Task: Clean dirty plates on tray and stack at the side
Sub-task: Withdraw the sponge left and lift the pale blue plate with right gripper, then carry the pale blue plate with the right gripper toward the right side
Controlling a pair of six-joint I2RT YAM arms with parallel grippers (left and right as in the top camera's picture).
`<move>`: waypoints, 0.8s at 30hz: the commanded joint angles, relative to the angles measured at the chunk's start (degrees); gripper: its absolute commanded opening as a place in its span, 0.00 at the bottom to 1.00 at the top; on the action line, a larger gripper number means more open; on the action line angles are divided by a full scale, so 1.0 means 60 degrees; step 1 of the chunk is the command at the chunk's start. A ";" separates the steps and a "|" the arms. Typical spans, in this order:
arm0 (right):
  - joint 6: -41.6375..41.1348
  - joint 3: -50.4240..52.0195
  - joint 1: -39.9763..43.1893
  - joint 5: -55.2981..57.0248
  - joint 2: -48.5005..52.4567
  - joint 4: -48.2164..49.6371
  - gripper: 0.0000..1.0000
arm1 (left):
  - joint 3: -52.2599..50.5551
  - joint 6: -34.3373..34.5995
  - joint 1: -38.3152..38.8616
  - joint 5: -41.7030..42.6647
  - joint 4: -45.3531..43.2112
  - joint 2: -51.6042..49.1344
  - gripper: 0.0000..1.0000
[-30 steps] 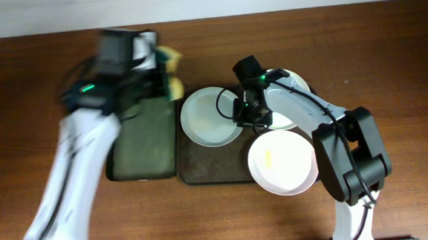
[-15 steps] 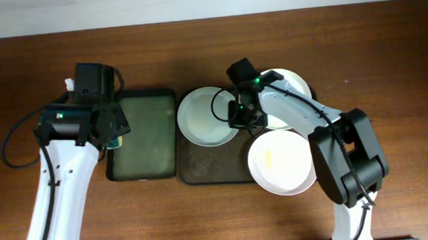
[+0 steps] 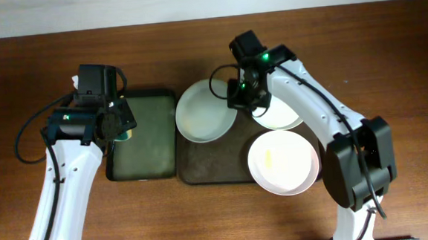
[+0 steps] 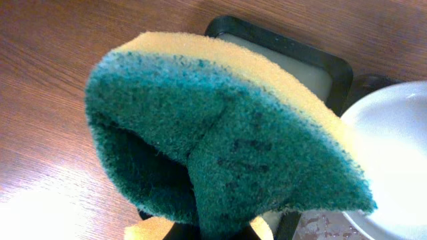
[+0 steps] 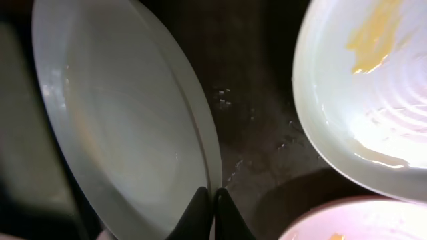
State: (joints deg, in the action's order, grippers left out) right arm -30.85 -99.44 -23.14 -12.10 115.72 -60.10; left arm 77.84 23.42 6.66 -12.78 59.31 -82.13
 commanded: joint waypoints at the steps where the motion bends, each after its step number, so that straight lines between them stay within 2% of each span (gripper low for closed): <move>1: 0.0069 -0.0572 -0.0025 -0.0160 -0.0353 -0.0178 0.04 | -0.0011 -0.0131 -0.0036 0.0091 -0.0018 0.0015 0.00; 8: 0.0091 -0.0612 -0.0080 -0.0135 -0.0353 -0.0240 0.04 | -0.0011 -0.0127 -0.0036 0.0095 -0.0018 0.0015 0.00; 15: 0.0055 -0.0608 -0.0787 -0.0018 -0.0342 0.0627 0.04 | -0.0011 -0.0131 -0.0080 -0.0033 -0.0015 0.0015 0.00; 24: -0.0011 -0.0605 -0.2470 0.3231 -0.0295 0.2419 0.04 | -0.0011 -0.0124 -0.0084 -0.0845 0.0273 0.0015 0.00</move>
State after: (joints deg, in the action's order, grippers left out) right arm -30.87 -102.06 -34.79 -2.96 114.78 -47.92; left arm 77.84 23.42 6.55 -14.61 60.58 -82.13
